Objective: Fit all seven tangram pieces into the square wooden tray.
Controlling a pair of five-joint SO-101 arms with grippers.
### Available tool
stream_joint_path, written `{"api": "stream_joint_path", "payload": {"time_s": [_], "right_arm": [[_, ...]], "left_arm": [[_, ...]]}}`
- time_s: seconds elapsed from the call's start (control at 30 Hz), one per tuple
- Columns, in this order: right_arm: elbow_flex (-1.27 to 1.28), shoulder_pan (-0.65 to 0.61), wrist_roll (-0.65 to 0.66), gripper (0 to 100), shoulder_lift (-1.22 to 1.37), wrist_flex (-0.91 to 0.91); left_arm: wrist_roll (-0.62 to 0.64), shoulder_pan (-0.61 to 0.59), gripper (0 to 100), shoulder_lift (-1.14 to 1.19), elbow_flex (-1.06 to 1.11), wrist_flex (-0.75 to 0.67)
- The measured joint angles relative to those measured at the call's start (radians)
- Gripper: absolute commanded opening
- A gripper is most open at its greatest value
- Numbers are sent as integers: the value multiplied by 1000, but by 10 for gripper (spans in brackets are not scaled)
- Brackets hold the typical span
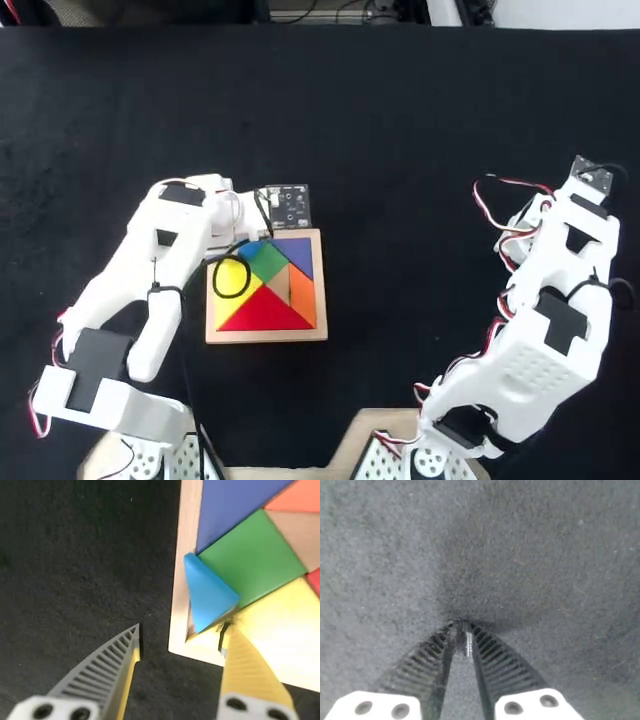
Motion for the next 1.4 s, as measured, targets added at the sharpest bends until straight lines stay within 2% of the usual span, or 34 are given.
{"api": "stream_joint_path", "payload": {"time_s": [0.17,0.33,0.53,0.67,0.77,0.93,1.13,1.4], "right_arm": [[0,0,0,11,0,0],[0,0,0,11,0,0],[0,0,0,11,0,0],[0,-5,0,11,0,0],[0,-5,0,11,0,0],[0,-5,0,11,0,0],[0,-5,0,11,0,0],[0,-5,0,11,0,0]], "left_arm": [[12,-5,263,2,-5,0],[137,71,263,2,-49,12],[97,120,263,-127,-84,222],[89,120,263,-235,-84,259],[130,149,263,-247,-78,184],[295,167,263,-157,2,-91],[379,169,263,-57,5,-140],[399,127,263,31,0,-143]]}}
